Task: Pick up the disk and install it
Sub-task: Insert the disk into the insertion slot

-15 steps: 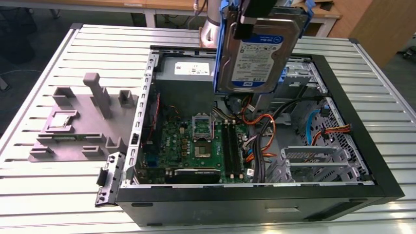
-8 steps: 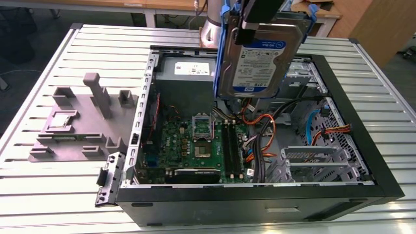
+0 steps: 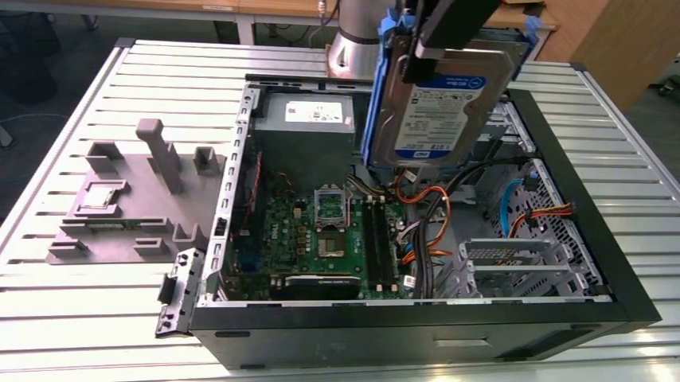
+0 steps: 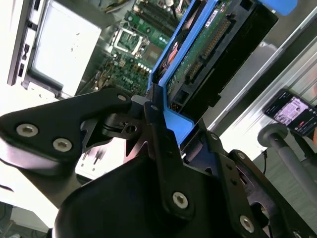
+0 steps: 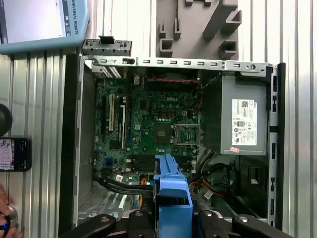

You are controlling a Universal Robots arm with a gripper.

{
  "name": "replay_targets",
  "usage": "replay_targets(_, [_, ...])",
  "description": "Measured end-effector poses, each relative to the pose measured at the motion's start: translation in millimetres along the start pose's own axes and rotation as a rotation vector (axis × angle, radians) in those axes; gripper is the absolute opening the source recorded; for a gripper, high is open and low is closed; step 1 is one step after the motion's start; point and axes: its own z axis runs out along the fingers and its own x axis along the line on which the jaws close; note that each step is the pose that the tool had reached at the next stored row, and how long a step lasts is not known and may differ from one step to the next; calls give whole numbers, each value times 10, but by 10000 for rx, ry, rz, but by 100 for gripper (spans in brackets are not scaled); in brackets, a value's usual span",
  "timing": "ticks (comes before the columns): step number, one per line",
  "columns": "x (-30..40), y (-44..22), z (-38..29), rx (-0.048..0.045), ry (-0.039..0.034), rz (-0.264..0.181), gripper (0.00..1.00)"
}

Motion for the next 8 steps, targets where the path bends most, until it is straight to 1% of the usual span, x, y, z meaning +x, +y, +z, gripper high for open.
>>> replay_targets(2, [3,-47,4,0,-1,1,36])
replay_targets(3, [4,-55,3,0,2,1,36])
replay_targets(8, [5,-61,5,1,0,1,36])
